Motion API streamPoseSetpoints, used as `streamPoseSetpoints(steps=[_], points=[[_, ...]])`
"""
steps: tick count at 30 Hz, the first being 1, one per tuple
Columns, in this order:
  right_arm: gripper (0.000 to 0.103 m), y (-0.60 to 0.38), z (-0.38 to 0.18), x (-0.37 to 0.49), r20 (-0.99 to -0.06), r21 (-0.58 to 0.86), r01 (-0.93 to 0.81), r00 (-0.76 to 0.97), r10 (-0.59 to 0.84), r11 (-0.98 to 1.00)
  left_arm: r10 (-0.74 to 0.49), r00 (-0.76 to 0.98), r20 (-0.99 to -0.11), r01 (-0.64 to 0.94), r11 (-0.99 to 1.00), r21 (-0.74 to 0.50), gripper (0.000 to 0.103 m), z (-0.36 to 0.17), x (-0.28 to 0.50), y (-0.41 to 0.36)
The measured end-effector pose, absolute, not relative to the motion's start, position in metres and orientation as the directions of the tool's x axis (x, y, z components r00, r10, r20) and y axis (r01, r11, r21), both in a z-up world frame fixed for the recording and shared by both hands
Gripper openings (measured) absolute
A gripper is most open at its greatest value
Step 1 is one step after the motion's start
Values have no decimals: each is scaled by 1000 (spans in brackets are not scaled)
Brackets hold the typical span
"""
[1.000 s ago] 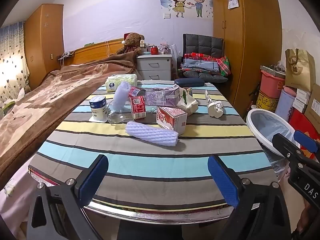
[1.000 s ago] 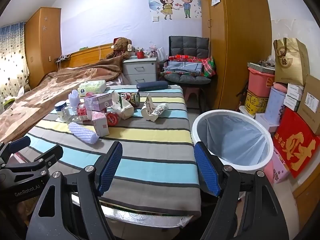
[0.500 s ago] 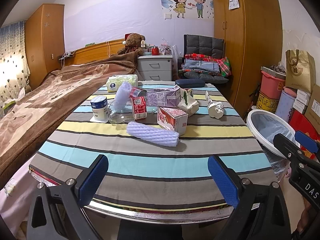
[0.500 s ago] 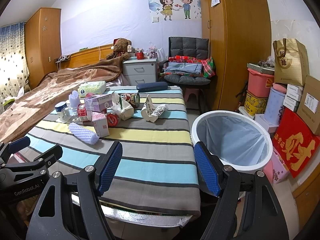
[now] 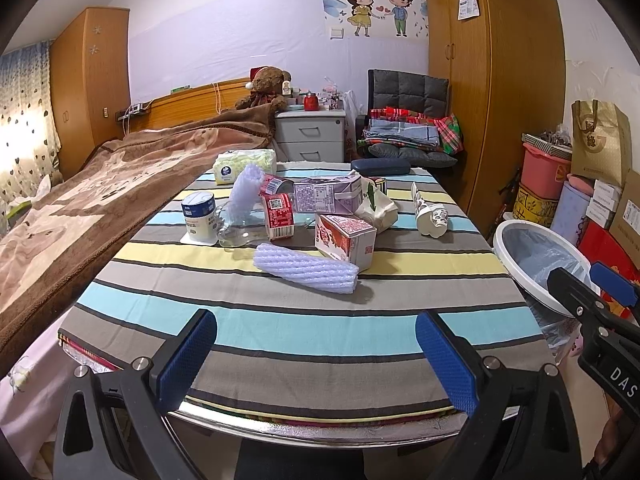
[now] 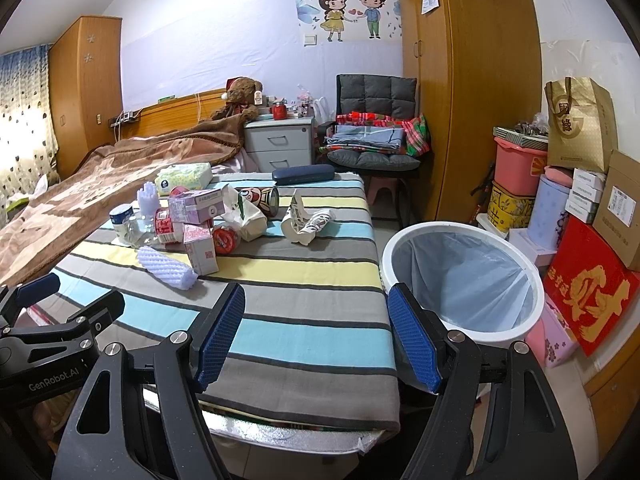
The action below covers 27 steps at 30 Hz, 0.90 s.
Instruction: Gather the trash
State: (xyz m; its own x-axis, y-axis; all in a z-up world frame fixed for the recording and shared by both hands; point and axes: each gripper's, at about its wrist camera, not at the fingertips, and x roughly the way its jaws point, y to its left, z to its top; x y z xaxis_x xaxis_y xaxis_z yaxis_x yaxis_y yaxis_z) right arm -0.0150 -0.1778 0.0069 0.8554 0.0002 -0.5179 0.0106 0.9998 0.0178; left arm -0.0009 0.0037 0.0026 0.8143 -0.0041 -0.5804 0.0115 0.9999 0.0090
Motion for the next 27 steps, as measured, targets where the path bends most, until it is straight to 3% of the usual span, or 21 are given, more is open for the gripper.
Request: streamPoseSetpoints(steps=[27], points=[[76, -178, 7, -16, -517, 16, 11, 856, -1, 1000, -5, 815, -579, 12, 1000, 7, 101, 3, -1, 5]])
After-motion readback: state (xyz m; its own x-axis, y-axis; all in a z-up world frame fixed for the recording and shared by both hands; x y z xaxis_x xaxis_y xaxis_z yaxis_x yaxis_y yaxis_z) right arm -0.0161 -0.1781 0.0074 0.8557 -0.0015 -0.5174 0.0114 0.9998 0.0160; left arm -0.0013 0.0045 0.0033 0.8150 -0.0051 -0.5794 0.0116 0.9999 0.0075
